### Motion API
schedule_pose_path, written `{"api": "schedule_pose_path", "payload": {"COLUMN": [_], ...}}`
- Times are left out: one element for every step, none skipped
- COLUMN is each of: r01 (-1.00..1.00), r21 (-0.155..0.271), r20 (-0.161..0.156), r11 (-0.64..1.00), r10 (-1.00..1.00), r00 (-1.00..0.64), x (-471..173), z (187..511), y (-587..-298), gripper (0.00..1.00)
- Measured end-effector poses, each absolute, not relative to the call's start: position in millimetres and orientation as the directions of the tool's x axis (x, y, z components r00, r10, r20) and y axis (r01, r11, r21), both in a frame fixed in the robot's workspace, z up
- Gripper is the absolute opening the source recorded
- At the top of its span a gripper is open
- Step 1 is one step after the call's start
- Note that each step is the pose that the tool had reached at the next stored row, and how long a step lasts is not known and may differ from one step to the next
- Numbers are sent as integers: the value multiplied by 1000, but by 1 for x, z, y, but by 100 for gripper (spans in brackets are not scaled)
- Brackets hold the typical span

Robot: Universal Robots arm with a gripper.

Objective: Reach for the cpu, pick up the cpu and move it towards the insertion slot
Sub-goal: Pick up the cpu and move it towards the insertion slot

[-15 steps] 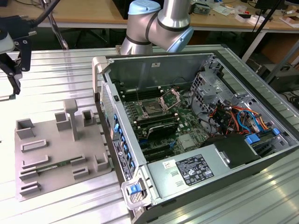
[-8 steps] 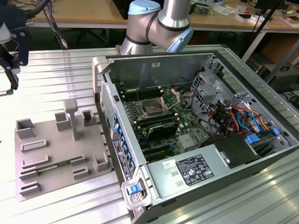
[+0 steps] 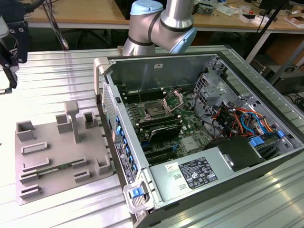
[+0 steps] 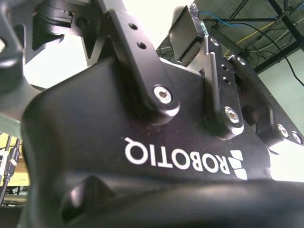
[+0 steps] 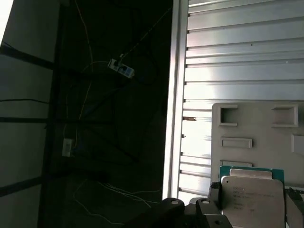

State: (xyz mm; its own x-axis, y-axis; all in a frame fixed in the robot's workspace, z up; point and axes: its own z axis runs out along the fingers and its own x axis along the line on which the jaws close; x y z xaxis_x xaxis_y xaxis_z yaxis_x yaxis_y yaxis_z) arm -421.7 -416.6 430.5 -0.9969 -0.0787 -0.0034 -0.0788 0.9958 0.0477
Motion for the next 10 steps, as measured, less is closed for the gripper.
{"api": "schedule_pose_path", "payload": {"r01": [-79,-79,-79,-79,-79,-79,-79,-79,-79,-79], "r21": [48,48,48,48,48,48,48,48,48,48], "r20": [-3,-3,-3,-3,-3,-3,-3,-3,-3,-3], "r11": [996,996,996,996,996,996,996,996,996,996], "r10": [-79,-79,-79,-79,-79,-79,-79,-79,-79,-79], "r00": [-997,-997,-997,-997,-997,-997,-997,-997,-997,-997], "x": [-422,-422,-422,-422,-422,-422,-422,-422,-422,-421], "z": [431,432,432,432,432,432,432,432,432,432], "y": [-417,-417,-417,-417,-417,-417,-417,-417,-417,-417], "gripper": [55,55,55,55,55,55,55,55,55,55]}}
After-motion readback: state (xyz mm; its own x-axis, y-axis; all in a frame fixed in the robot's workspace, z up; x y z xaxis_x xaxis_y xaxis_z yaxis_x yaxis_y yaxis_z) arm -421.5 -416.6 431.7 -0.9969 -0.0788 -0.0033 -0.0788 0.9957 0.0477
